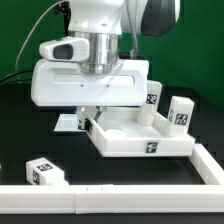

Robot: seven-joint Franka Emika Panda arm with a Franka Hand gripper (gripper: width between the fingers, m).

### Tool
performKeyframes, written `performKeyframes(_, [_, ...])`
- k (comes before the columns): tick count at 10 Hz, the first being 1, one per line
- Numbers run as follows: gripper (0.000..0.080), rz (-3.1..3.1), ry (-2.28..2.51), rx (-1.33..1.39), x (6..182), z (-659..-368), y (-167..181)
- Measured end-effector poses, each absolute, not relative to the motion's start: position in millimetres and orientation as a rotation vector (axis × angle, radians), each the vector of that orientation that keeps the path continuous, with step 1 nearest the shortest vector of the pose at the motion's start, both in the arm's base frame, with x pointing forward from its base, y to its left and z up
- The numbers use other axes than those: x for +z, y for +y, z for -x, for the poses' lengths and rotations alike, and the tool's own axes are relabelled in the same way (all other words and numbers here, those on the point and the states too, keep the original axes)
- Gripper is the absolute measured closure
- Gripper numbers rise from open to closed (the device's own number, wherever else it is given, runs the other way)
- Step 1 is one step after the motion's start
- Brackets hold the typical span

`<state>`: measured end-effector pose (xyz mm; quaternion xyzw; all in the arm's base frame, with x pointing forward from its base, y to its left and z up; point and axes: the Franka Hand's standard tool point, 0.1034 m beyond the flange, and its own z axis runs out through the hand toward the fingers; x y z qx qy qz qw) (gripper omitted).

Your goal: Assemble square table

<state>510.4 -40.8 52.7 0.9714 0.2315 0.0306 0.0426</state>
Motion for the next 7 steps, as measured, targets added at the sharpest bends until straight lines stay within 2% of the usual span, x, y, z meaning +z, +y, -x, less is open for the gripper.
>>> performKeyframes(2, [0.0744,-2.932,0.822,0.076,51.7,-509,-44])
performKeyframes(3, [0.0744,-2.849,1.047,0.053,52.7,-512,-48])
performKeyframes(4, [0.0744,-2.714,1.344,0.020,58.9,-528,-54])
performKeyframes(5, [0.0744,-2.596,1.564,-0.020,65.9,-549,-43])
performKeyframes(6, [0.0744,-2.496,1.713,-0.030,64.8,-556,-31])
performKeyframes(7, [0.0744,-2.498,1.714,-0.041,61.4,-550,-37])
